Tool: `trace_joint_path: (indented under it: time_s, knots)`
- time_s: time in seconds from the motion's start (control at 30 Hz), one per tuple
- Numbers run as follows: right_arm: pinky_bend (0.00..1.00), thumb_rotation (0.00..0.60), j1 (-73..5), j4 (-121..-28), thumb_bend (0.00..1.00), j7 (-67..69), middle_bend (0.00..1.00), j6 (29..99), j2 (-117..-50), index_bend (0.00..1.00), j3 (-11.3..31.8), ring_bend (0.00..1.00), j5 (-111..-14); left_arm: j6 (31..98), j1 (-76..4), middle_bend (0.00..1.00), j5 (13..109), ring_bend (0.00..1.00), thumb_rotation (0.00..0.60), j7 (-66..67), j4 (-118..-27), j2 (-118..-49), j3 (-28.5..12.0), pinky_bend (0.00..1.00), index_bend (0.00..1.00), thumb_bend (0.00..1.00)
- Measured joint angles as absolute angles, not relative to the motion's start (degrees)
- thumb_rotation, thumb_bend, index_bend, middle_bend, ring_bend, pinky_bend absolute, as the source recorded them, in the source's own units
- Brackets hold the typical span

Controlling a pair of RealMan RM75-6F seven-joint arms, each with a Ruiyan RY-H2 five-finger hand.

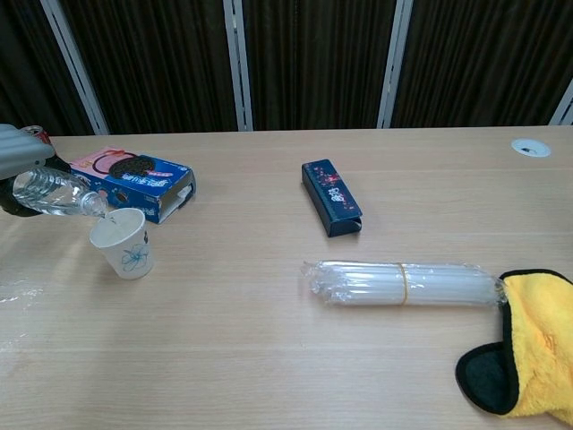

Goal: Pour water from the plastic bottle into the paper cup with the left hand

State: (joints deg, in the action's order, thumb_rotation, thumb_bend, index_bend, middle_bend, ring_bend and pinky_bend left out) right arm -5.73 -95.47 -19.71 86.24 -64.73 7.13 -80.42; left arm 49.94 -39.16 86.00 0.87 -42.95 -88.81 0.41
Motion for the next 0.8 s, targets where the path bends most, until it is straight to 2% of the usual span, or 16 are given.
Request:
trace_joint_path:
  time_s: [0.8]
  knots:
    - [0.00,0.600,-5.8,-95.5,0.00,-20.0,0.00,86.2,-64.8,0.00,7.0,0.00,-80.3,51.4,-38.9,0.51,86.0,0.38,0.600,1.1,-43.3,-89.0,0.3,0.37,0.62,0.46]
